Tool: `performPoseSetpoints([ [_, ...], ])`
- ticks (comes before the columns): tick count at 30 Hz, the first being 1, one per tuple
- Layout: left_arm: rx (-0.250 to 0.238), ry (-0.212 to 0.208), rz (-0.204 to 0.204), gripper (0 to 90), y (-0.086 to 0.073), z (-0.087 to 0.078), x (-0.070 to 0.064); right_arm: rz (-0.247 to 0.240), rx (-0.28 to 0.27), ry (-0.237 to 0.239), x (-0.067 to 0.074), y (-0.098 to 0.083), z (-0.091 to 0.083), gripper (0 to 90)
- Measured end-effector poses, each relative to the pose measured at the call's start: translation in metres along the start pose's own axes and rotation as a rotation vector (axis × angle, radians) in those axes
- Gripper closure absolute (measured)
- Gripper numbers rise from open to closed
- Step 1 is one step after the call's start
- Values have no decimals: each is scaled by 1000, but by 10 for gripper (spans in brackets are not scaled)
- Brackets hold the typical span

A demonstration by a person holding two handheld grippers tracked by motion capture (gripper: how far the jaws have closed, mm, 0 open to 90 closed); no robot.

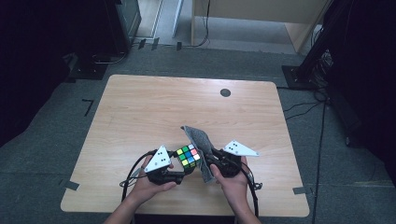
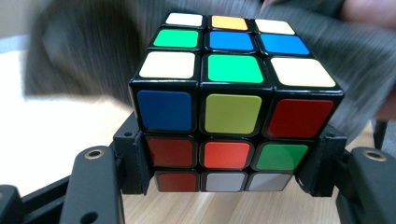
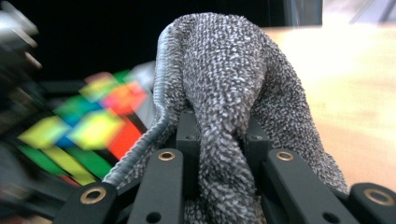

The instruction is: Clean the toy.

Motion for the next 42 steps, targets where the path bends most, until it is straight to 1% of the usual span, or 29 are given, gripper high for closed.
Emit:
performPoseSetpoints([
  [1,1,-1,-3,339,0,0,1,4,9,-3,-1,-2,1,759],
  [3,8,3,-3,339,-1,1,1,5,-1,-2,0,-1,0,759],
  [7,51,0,16,339,-6,6,-2,-19,-67,9,7,12,-7,759],
  [8,55,2,16,339,-7,7,-3,-28,-75,7,8,12,-7,759],
  [9,59,6,20,339,-6,7,-2,-29,-72,2,7,11,-7,759],
  [10,55,10,25,339,-6,6,-2,-27,-73,2,6,9,-6,760],
  [11,46,10,24,339,-5,5,-2,-13,-62,0,4,6,-4,760],
  [13,25,11,13,339,-2,2,1,-4,-25,-6,1,-1,-1,760],
  [14,20,13,6,339,-1,0,2,-5,-18,-6,1,-3,1,760],
  [16,11,20,-3,339,-1,-1,5,-6,-26,5,3,0,0,760],
  [17,16,25,-6,339,-2,-1,6,-12,-37,15,4,3,-2,760],
  [19,30,32,-4,339,-4,-1,8,-25,-74,41,8,10,-5,761],
  [20,29,35,-3,339,-4,-1,8,-33,-85,49,9,12,-7,761],
  [22,22,37,-7,339,-3,-2,8,-50,-87,59,10,12,-7,764],
  [23,13,41,-9,339,-1,-3,9,-42,-81,63,9,11,-6,764],
  [26,-31,61,-40,339,4,-10,16,-22,-50,85,2,2,-2,770],
  [27,-55,69,-65,339,6,-13,19,-19,-47,96,0,-1,0,771],
  [28,-81,76,-96,340,8,-16,23,-1,-40,106,-3,-4,1,772],
  [29,-113,85,-137,339,9,-19,27,29,-43,121,-5,-7,2,772],
  [30,-144,89,-186,339,10,-22,31,60,-53,137,-6,-10,3,772],
  [31,-168,88,-225,340,11,-24,34,90,-64,151,-6,-13,5,772],
  [32,-187,92,-257,340,10,-25,36,103,-74,170,-5,-15,6,773],
  [33,-196,93,-277,340,10,-26,38,106,-82,189,-2,-16,8,773],
  [35,-203,84,-309,339,8,-26,39,94,-89,210,5,-18,11,773],
  [37,-214,77,-332,340,8,-25,39,83,-90,217,9,-20,14,774],
  [39,-223,67,-347,340,9,-24,38,66,-67,220,13,-25,16,774],
  [41,-219,56,-347,340,9,-22,35,38,-40,245,19,-30,20,774],
  [42,-216,54,-339,340,9,-21,33,21,-27,261,24,-32,22,774],
])
Point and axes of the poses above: each handheld gripper's, and its own axes: z roughly forward along the jaws, y roughly out of its top, x roughly to its left, the point moved 2 cm from there along z, roughly forward along the jaws, and after that the axes turned 11 degrees about -x, right-handed, at the moved point
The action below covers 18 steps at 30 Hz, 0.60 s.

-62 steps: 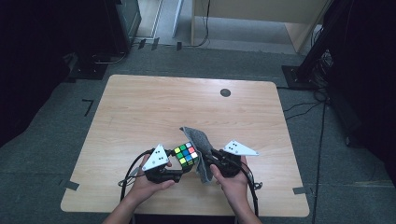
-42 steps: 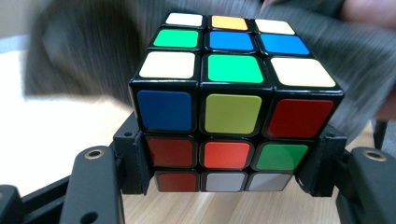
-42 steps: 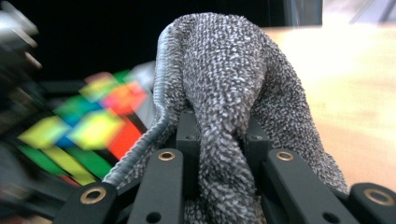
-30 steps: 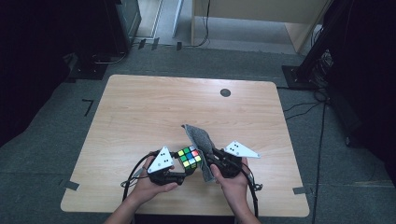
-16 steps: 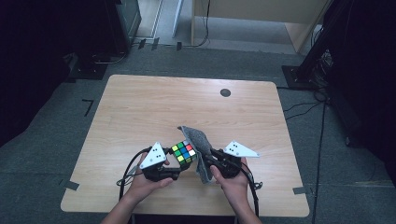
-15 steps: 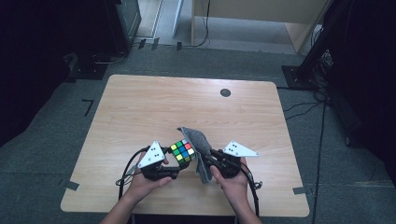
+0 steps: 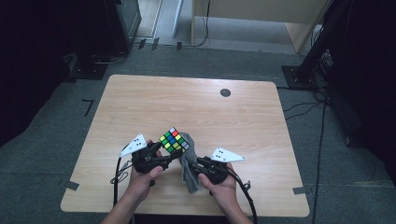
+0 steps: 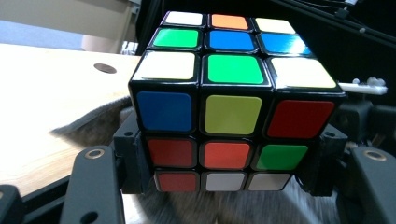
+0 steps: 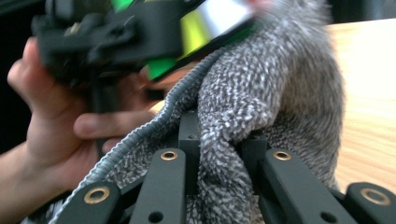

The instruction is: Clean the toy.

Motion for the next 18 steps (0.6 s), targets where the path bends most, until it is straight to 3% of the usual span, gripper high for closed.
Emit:
performPoseSetpoints([
  [2,4,5,14,340,-1,1,-2,-40,37,33,9,-4,6,776],
  [4,9,14,23,340,1,0,-1,-88,68,36,12,-4,8,778],
  [7,6,23,15,339,2,-2,1,-110,55,-33,5,5,0,784],
  [9,6,17,14,340,2,-1,0,-81,-2,-91,-2,12,-8,784],
  [11,13,14,20,340,1,0,-1,-80,-18,-108,-3,14,-11,783],
  [14,22,17,19,340,-1,1,-1,-92,37,-52,5,5,-3,780],
  [16,29,29,26,340,-1,2,-1,-130,90,-2,14,-2,6,778],
  [18,32,42,36,340,-1,2,-1,-171,119,2,19,-4,9,778],
])
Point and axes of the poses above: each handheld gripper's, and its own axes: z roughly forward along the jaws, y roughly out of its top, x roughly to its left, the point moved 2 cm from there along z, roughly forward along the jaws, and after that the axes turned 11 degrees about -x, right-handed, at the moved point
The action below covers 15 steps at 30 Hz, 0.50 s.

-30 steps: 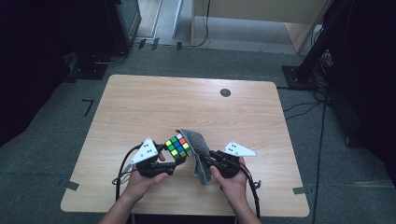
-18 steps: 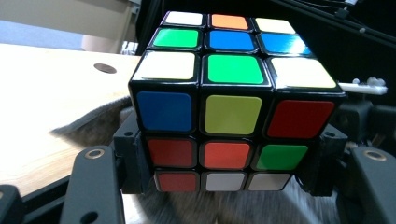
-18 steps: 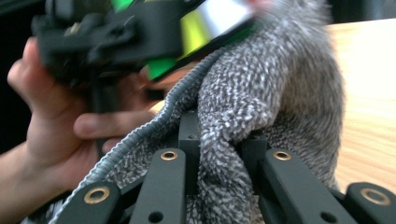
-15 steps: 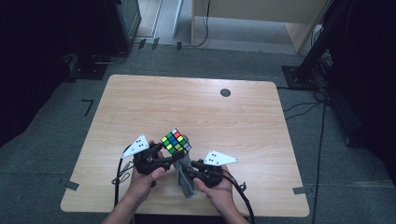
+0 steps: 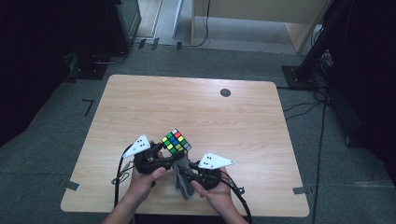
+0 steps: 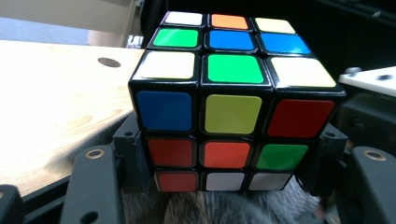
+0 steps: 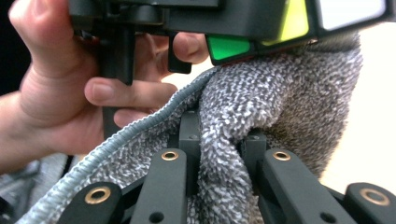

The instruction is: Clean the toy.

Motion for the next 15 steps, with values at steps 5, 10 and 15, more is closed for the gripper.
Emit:
performPoseSetpoints([
  [5,0,2,-9,340,0,0,0,42,-65,-119,-18,7,-15,777],
  [10,5,2,-10,340,0,1,0,39,-43,-61,-7,2,-7,766],
  [15,5,12,-18,340,1,-1,2,-3,4,11,4,0,1,765],
])
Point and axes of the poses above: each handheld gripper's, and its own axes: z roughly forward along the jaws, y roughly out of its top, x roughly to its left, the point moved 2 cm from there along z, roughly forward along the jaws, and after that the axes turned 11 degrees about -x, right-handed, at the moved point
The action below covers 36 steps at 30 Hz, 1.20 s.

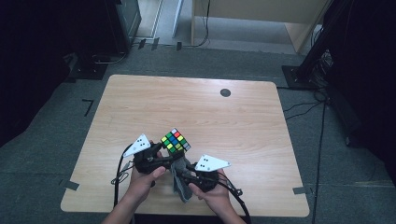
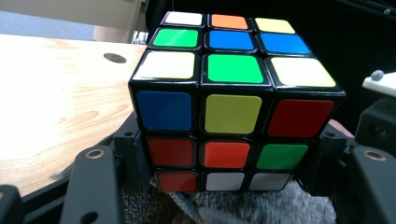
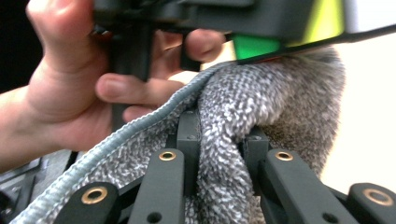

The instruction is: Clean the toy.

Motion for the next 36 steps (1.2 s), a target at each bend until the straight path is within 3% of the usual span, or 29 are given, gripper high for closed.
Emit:
performPoseSetpoints([
  [5,8,-7,3,340,-1,1,-1,98,-90,-132,-24,5,-17,767],
  [7,10,-10,2,340,-2,2,-2,97,-88,-112,-22,4,-16,762],
  [9,11,-8,4,340,-2,2,-2,83,-59,-56,-14,0,-9,760],
  [12,13,-5,3,340,-1,1,0,28,-10,4,-1,-3,1,760],
  [15,4,-4,-2,340,1,0,0,7,-15,-24,-5,1,-4,760],
  [19,9,-7,-2,340,-1,1,-1,78,-89,-126,-23,6,-18,758],
  [22,17,-7,2,340,-2,2,-1,65,-72,-84,-16,1,-12,747],
  [25,23,3,-2,340,-2,2,0,15,-21,-25,-3,-4,-1,745],
  [27,16,5,-6,340,0,0,1,-15,-10,-24,0,-3,0,744],
  [29,7,7,-11,340,3,-2,3,-1,-33,-54,-7,1,-6,743],
  [32,-6,22,-35,340,7,-7,11,36,-96,-139,-24,6,-20,713],
  [36,-14,69,-69,340,11,-12,20,-42,-67,-275,-36,4,-26,598],
])
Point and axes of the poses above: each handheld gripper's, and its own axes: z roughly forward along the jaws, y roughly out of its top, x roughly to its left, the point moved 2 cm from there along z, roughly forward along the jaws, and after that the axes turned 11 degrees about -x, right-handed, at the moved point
